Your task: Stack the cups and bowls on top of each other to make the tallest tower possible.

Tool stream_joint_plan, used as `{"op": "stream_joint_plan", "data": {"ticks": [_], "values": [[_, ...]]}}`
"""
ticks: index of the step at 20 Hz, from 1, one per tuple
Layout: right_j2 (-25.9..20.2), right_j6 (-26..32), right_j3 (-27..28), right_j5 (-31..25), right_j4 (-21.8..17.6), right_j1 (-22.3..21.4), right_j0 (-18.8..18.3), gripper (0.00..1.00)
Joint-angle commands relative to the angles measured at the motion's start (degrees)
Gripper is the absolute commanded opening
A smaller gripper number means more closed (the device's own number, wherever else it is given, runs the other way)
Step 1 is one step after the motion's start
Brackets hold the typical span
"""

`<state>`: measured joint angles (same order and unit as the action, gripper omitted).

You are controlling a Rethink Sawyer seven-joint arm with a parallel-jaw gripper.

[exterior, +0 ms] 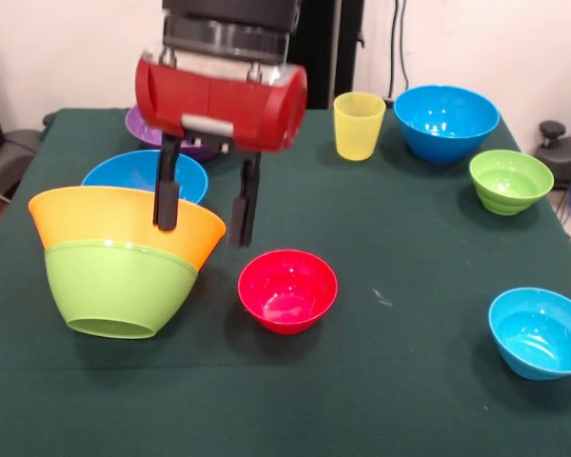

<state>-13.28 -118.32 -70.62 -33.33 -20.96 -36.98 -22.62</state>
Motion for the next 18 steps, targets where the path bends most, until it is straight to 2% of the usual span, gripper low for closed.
{"op": "stream_joint_plan", "data": {"ticks": [1,8,13,18], "values": [[2.93,-9.31,-0.1,2.79,-0.05,6.65,2.03,1.0],[4.08,-6.9,2.81,1.14,1.57,8.12,2.14,1.0],[5.11,-5.0,7.74,-4.61,2.72,9.93,2.15,1.0],[7.5,-4.93,5.98,-10.65,4.79,6.41,3.62,1.0]]}}
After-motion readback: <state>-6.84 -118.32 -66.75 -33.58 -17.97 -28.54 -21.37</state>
